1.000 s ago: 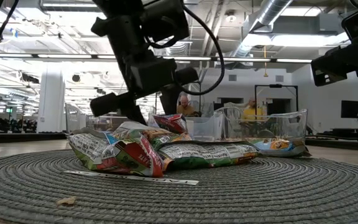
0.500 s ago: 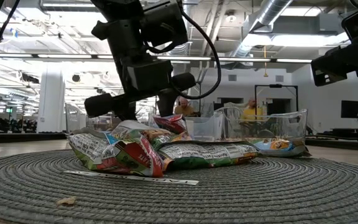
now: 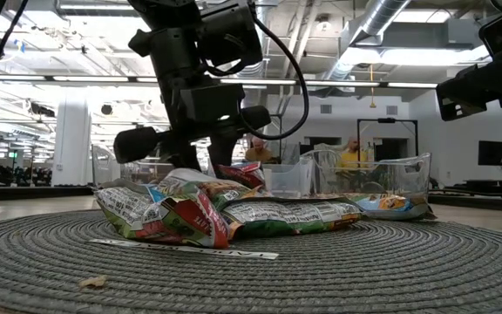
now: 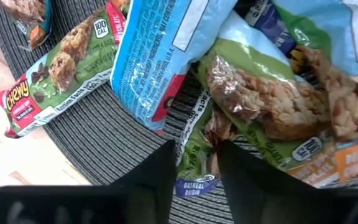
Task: Pick and place Granola Bars by type
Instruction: Put the blue granola bar into the white bin
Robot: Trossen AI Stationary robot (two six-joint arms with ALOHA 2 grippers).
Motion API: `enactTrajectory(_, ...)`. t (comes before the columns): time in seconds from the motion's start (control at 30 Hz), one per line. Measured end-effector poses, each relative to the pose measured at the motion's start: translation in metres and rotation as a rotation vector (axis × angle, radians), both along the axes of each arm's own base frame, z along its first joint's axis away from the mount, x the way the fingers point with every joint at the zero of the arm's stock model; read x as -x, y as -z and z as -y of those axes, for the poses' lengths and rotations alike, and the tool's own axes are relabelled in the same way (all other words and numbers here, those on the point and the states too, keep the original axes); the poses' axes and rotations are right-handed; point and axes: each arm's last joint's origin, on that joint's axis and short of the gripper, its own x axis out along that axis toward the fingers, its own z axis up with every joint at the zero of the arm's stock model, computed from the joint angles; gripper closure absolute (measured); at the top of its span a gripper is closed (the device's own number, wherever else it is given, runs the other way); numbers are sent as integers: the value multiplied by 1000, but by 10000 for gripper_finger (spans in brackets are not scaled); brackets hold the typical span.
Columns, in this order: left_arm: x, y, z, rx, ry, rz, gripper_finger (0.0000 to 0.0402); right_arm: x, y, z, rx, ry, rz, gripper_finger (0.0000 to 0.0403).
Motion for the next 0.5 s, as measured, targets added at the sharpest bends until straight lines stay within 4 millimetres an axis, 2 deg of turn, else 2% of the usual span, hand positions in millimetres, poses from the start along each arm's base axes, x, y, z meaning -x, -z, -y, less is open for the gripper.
enactTrajectory(0.23, 0, 0, 0, 22, -55, 2, 350, 0, 0, 0, 0, 0, 0, 269)
enactTrajectory(0.5, 1, 0, 0, 37, -99, -2, 378, 0, 0, 0, 0, 0, 0, 268)
